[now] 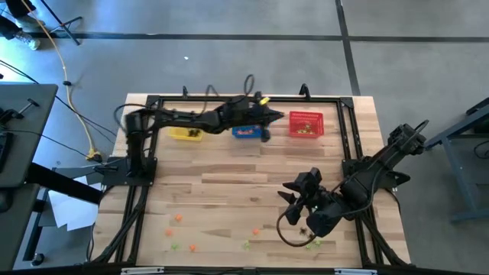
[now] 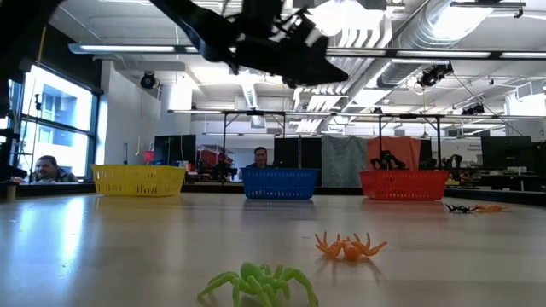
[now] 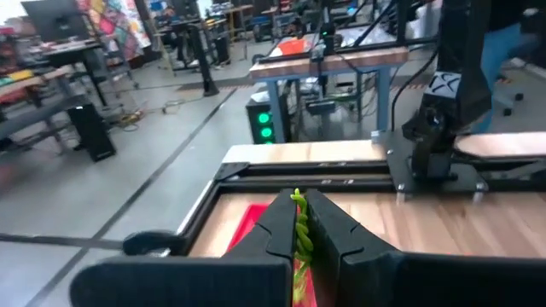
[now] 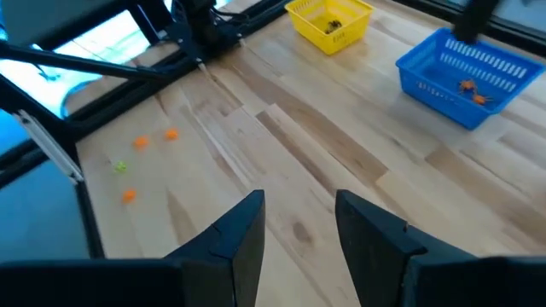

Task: Sort Halloween decoration
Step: Put the green spider toy into the red basket

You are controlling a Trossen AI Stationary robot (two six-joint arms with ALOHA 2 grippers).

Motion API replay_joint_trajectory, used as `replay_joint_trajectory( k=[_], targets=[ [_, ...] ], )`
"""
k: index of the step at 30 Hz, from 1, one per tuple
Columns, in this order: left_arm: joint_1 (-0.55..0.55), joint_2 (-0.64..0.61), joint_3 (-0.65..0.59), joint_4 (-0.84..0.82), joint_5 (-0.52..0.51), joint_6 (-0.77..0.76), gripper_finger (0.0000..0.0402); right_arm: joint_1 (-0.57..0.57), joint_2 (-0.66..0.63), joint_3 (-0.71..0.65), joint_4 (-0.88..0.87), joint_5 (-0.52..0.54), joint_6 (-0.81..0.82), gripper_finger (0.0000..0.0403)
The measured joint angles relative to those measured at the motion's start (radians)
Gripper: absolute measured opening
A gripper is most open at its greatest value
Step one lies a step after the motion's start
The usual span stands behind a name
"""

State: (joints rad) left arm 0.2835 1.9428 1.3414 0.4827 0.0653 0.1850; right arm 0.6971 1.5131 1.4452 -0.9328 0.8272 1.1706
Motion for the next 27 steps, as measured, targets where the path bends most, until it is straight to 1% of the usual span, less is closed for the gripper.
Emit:
replay_joint_trajectory(
  k=[7,11,14,16,19,24,27],
  targets=[
    [0.003,0.251,0.257,-0.004,0.080,-0.062,0.0000,-0.015,0.000,0.000,-0.038,-0.001,0.000,0.0142],
    [0.004,0.363,0.382,0.000,0.082,-0.103,0.0000,-0.017,0.000,0.000,-0.036,-0.013,0.000,0.0142],
    [0.007,0.428,0.454,-0.005,0.074,-0.106,0.0000,-0.016,0.000,0.000,-0.036,-0.016,0.000,0.0142],
    [0.011,0.464,0.488,-0.012,0.060,-0.110,0.0000,-0.016,0.000,0.000,-0.036,-0.016,0.000,0.0142],
    [0.020,0.520,0.526,-0.015,0.027,-0.157,0.0000,-0.016,0.000,-0.001,-0.036,-0.015,0.000,0.0142],
    [0.036,0.573,0.531,-0.021,-0.067,-0.216,0.0000,-0.016,0.000,-0.001,-0.035,-0.015,0.001,0.0142],
    [0.047,0.587,0.531,-0.029,-0.078,-0.237,0.0000,-0.016,0.000,-0.001,-0.035,-0.015,0.000,0.0142]
  ],
)
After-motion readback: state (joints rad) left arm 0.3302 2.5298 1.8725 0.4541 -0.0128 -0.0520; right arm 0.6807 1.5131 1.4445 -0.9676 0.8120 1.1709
